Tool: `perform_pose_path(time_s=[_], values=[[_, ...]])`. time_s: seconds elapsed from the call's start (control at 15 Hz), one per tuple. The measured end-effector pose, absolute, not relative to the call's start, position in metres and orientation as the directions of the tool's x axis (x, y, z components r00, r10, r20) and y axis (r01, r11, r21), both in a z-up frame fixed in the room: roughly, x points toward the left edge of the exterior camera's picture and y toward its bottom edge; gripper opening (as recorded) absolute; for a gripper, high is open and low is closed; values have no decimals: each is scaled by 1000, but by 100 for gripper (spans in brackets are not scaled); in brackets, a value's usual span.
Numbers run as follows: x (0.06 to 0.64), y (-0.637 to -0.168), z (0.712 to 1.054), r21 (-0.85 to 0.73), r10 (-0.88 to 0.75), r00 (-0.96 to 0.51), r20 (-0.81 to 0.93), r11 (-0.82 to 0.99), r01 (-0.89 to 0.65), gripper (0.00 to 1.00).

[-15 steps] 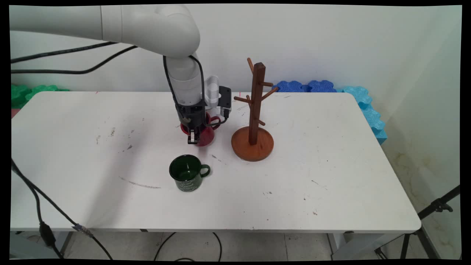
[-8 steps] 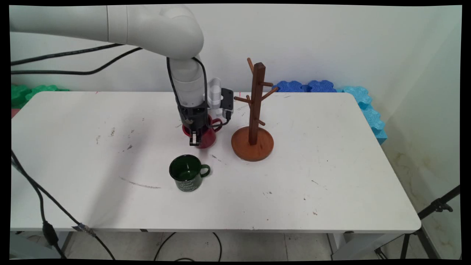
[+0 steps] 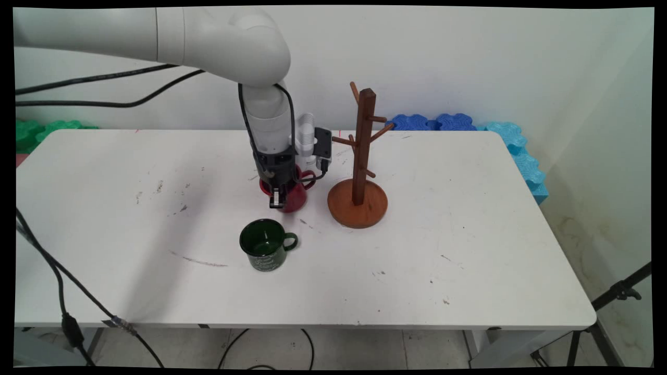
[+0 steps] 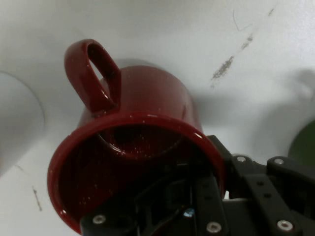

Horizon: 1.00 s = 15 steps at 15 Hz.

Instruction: Place the picked object on the table

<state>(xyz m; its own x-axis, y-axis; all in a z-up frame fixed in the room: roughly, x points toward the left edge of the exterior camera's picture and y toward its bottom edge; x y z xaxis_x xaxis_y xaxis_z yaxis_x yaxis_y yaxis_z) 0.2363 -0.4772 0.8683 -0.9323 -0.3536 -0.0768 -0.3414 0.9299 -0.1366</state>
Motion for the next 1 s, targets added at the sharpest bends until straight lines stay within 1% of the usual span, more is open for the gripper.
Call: perform_pose_path(time_s=[0.4, 0.47, 1.0], values=[[236, -477, 866, -131, -346, -935, -71, 933, -336, 0], [236, -476, 866, -130, -346, -936, -70, 933, -335, 100], [234, -475, 868, -139, -345, -938, -39, 931, -336, 100]])
